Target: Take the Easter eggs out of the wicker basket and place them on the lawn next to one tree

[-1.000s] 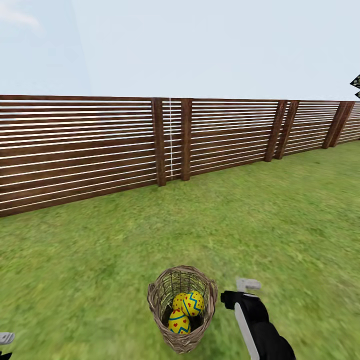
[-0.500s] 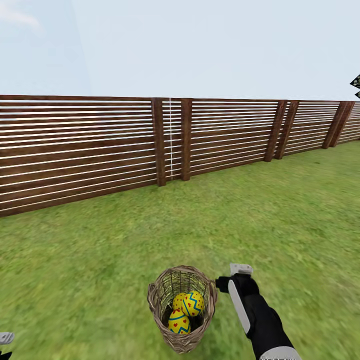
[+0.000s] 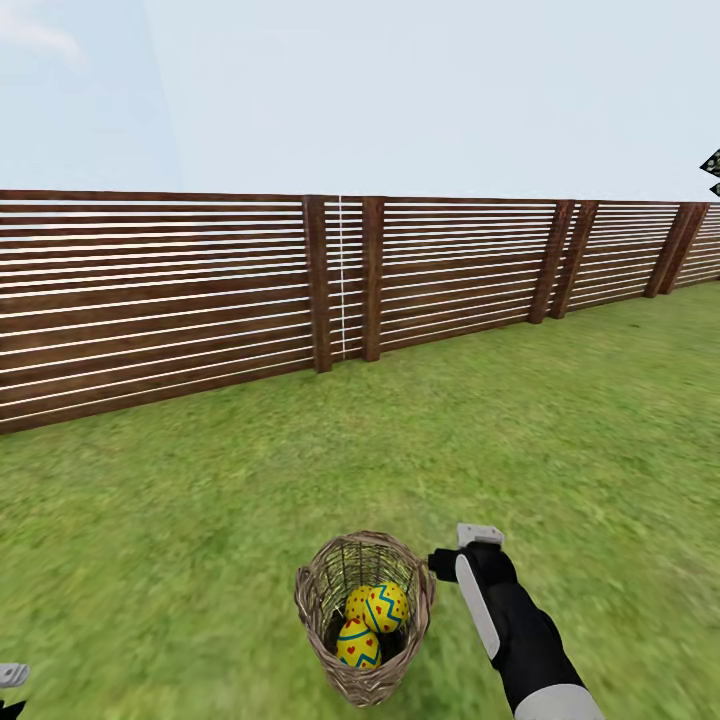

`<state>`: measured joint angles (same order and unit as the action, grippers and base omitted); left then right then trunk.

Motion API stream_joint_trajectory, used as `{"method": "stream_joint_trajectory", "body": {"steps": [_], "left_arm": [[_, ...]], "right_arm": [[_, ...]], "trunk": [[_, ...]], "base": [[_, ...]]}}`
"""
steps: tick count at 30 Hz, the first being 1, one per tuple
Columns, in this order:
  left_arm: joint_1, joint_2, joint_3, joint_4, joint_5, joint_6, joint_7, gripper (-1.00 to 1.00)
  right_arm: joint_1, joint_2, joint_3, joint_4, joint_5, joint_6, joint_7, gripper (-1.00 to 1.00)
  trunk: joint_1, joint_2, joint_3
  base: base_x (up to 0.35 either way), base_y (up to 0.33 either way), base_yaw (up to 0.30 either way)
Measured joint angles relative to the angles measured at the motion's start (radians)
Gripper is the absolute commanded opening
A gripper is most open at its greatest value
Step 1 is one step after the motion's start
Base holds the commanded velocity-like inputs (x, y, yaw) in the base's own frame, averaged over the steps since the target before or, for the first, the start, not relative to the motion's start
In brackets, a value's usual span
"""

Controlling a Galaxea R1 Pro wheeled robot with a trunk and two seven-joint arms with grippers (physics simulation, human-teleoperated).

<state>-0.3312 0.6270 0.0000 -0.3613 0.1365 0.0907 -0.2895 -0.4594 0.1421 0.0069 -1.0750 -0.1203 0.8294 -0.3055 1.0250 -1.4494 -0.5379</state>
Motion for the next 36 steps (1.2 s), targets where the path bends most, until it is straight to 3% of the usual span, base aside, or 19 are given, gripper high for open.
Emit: {"method": "stream_joint_trajectory", "body": {"steps": [5, 8, 12, 18, 26, 36], "left_arm": [[-0.001, -0.001, 0.001, -0.003, 0.001, 0.0, -0.001, 1.0], [-0.001, -0.001, 0.001, -0.004, 0.001, 0.0, -0.001, 1.0], [-0.001, -0.002, 0.001, -0.004, 0.002, 0.0, -0.001, 1.0], [-0.002, -0.002, 0.001, -0.005, 0.001, 0.0, 0.0, 1.0], [-0.002, -0.002, 0.001, -0.005, -0.001, -0.001, 0.001, 1.0], [-0.001, -0.002, 0.0, -0.004, -0.004, -0.01, 0.004, 1.0]], "right_arm": [[-0.009, 0.001, 0.001, -0.002, -0.002, 0.0, 0.0, 1.0], [-0.048, 0.0, -0.001, 0.019, -0.001, 0.003, -0.001, 1.0], [-0.14, -0.002, -0.009, 0.191, -0.002, 0.003, -0.003, 1.0], [-0.205, -0.003, -0.013, 0.299, -0.002, 0.002, -0.003, 1.0], [-0.309, -0.009, -0.078, 0.5, -0.002, -0.018, -0.004, 1.0], [-0.345, -0.009, -0.096, 0.57, -0.002, -0.048, -0.005, 1.0]], "trunk": [[0.0, 0.0, 0.0], [0.0, 0.0, 0.0], [0.0, 0.0, 0.0], [0.0, 0.0, 0.0], [0.0, 0.0, 0.0], [0.0, 0.0, 0.0]], "base": [[0.0, 0.0, 0.0], [0.0, 0.0, 0.0], [0.025, 0.0, 0.0], [0.02, 0.0, 0.0], [0.024, 0.0, 0.0], [0.084, 0.0, 0.0]]}}
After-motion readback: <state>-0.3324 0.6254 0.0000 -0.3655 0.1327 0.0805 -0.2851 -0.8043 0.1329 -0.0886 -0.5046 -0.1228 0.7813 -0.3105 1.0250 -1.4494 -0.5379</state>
